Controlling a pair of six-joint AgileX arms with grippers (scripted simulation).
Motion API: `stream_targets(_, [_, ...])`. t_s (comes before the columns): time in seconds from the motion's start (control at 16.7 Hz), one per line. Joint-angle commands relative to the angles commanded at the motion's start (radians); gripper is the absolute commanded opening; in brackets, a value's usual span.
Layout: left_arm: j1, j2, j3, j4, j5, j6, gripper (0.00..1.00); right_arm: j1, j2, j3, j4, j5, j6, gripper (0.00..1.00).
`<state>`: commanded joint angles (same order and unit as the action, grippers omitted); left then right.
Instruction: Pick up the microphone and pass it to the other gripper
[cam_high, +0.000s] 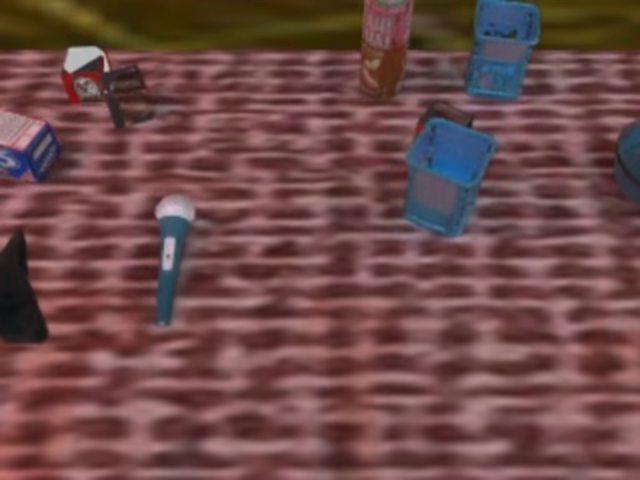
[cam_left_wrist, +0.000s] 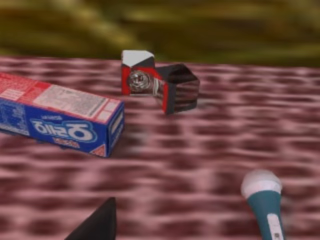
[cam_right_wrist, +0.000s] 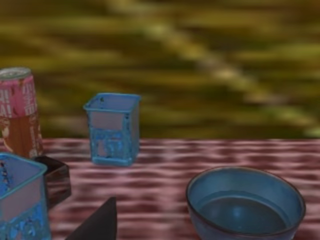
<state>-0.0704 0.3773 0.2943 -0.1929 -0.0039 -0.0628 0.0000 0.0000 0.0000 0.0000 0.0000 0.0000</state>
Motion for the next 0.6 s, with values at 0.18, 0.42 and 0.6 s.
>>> stream_targets(0.18, [-0.044,0.294,0.186,-0.131,-0.005,-0.04,1.0,0.0,0.0,0.0,0.0,0.0,0.0,1.0])
stream_targets(0.42, [-0.106,0.719,0.444,-0.319,-0.012,-0.095,1.0,0.0,0.0,0.0,0.0,0.0,0.0,1.0])
stream_targets(0.6, [-0.151,0.998,0.626,-0.451,-0.015,-0.135,1.0,0.0,0.0,0.0,0.0,0.0,0.0,1.0])
